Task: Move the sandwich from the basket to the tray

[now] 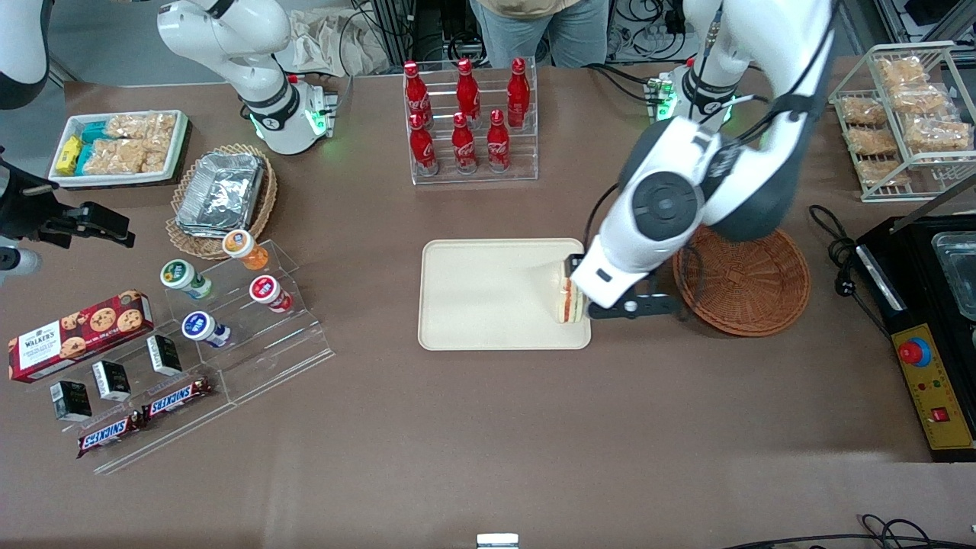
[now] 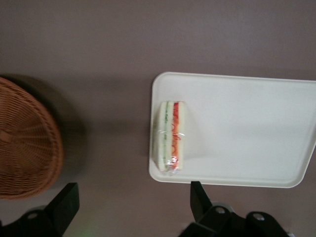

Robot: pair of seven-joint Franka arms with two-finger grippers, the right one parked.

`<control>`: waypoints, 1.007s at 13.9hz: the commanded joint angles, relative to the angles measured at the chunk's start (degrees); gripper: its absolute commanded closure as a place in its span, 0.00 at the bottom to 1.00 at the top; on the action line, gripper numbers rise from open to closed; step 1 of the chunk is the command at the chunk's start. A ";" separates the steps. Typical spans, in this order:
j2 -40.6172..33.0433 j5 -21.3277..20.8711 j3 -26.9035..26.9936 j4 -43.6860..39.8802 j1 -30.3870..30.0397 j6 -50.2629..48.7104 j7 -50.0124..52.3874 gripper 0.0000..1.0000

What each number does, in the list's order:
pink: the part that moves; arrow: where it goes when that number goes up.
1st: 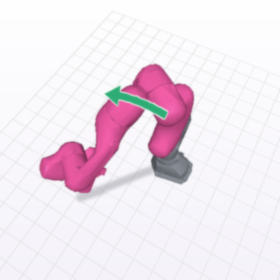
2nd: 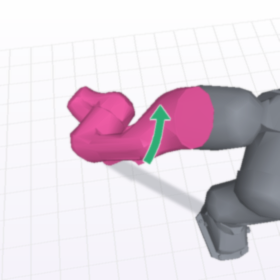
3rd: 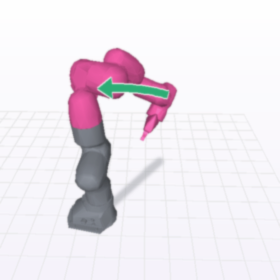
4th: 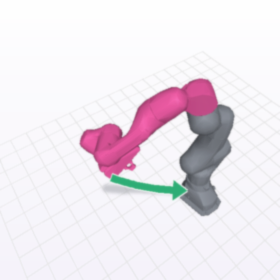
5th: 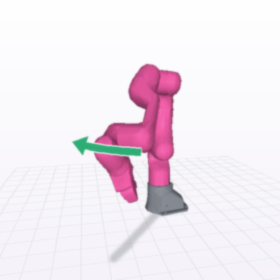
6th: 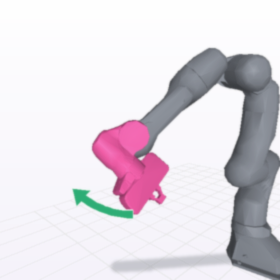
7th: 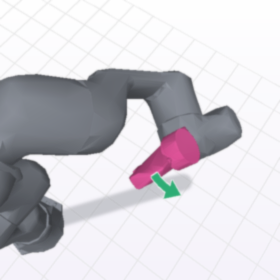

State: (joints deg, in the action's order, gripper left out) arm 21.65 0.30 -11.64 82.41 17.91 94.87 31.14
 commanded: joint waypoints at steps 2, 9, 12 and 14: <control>-4.23 1.19 -0.31 -1.55 -8.22 -4.08 -8.72 0.00; -11.61 2.24 -0.31 -0.76 -18.25 -4.51 -8.82 0.00; -19.08 1.90 -0.23 6.34 -19.31 -4.34 -9.17 0.00; -23.65 2.25 0.30 10.83 -18.36 -4.08 -9.26 0.00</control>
State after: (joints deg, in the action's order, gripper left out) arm 4.71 1.83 -11.37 85.75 -0.84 89.90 22.32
